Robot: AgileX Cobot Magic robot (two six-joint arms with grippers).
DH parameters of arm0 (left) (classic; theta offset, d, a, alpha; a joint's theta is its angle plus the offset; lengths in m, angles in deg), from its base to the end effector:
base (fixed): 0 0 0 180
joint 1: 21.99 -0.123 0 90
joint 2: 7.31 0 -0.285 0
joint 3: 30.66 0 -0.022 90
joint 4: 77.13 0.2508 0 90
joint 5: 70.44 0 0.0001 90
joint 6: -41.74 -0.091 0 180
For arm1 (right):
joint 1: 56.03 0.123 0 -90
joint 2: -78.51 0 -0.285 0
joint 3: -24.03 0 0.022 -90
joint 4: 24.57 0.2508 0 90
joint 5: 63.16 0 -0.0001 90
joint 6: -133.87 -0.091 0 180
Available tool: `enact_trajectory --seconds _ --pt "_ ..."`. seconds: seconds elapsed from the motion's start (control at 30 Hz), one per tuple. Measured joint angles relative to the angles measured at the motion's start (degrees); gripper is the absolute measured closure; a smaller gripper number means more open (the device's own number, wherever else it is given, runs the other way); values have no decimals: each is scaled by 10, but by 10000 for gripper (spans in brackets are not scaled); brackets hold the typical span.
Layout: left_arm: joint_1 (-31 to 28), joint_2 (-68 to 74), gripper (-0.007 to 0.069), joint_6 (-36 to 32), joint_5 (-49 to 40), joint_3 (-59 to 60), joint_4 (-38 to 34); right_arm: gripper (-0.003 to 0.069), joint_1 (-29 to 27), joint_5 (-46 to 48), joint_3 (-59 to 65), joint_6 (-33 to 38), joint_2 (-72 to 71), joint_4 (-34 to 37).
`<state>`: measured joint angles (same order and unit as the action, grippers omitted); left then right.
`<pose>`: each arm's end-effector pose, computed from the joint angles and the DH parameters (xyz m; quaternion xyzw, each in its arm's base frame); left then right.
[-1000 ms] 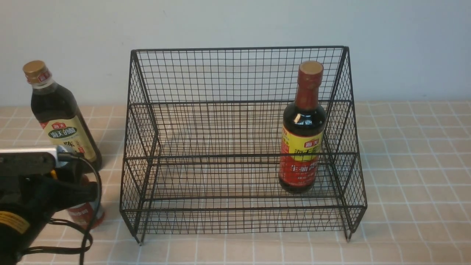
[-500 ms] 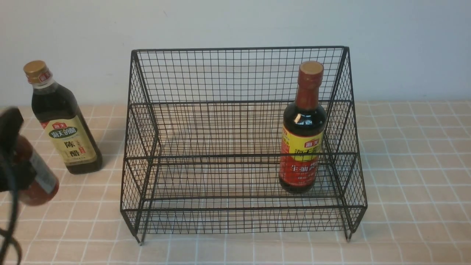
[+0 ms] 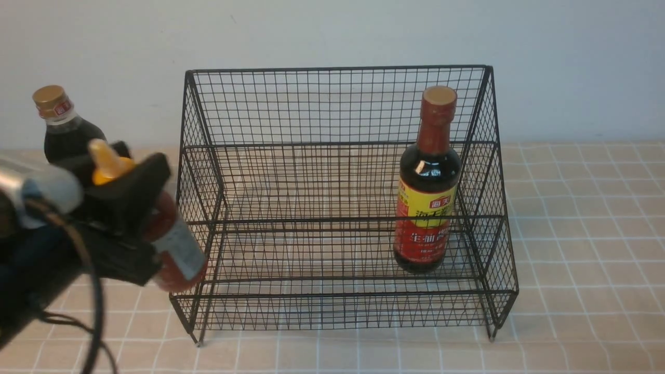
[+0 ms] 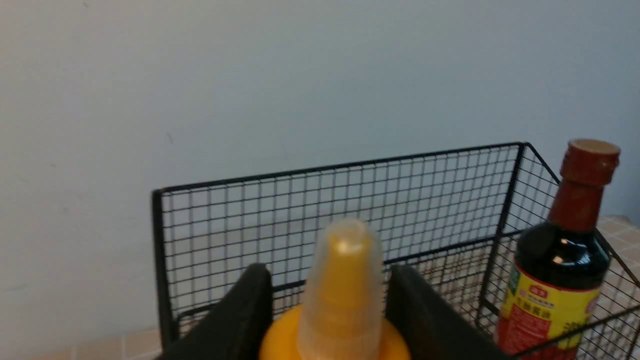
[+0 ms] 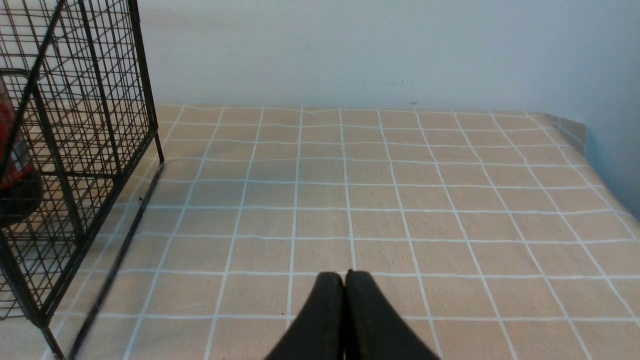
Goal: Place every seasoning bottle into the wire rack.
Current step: Use the left arm to put the condiment bottle back on the shelf
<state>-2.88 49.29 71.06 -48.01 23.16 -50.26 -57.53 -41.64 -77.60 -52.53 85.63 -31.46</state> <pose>0.1607 -0.0722 0.2936 0.1520 0.6919 -0.2022 0.6763 0.0523 -0.0054 0.1735 0.0235 0.8027 -0.0255 0.5953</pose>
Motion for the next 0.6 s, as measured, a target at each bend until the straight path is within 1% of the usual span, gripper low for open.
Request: enact_trajectory --seconds 0.13,0.17,0.27,0.37,0.47,0.6 --pt "3 52 357 -2 52 0 2 673 0 0 0 1 0 0" --pt "4 86 357 -13 83 0 2 673 0 0 0 1 0 0" --pt "4 125 357 -37 118 0 0 673 0 0 0 1 0 0" --pt "4 181 357 -80 169 -1 -25 673 0 0 0 1 0 0" --pt "4 216 357 -96 186 -2 -44 673 0 0 0 1 0 0" --pt "5 256 357 -100 186 -2 -49 673 0 0 0 1 0 0"
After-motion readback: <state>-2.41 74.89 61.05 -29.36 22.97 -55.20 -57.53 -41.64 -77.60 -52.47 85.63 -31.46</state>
